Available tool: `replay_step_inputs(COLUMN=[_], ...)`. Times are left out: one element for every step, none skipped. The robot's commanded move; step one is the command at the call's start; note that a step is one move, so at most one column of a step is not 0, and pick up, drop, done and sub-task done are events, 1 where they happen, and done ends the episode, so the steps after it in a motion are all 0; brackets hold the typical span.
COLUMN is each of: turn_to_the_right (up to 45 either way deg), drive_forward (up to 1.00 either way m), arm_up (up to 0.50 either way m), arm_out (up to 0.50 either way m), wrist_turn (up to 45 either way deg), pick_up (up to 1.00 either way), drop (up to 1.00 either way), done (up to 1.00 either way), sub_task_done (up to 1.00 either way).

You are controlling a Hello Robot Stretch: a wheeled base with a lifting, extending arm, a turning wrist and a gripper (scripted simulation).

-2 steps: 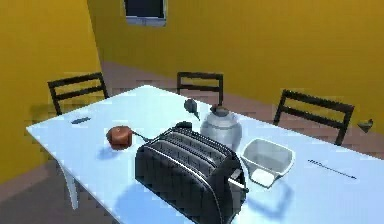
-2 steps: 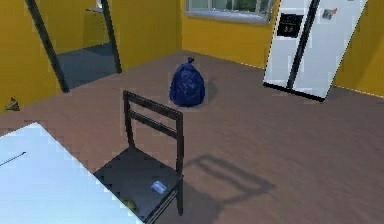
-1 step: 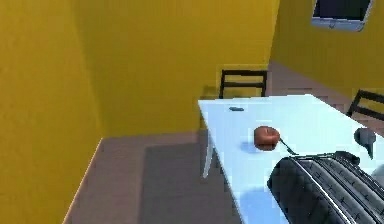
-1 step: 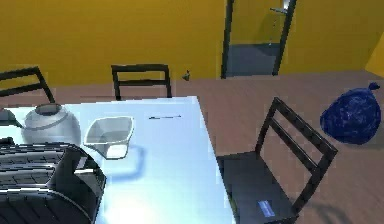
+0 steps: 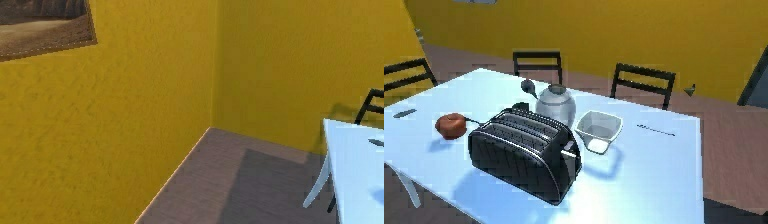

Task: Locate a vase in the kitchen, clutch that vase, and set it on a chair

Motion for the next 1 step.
replay_step_inputs(turn_to_the_right=[0.0], drive_forward=[0.0], arm_up=[0.5], arm_out=[0.0], wrist_turn=[0.0], pick_up=[0.0], drop=[0.0], done=[0.0], sub_task_done=[0.0])
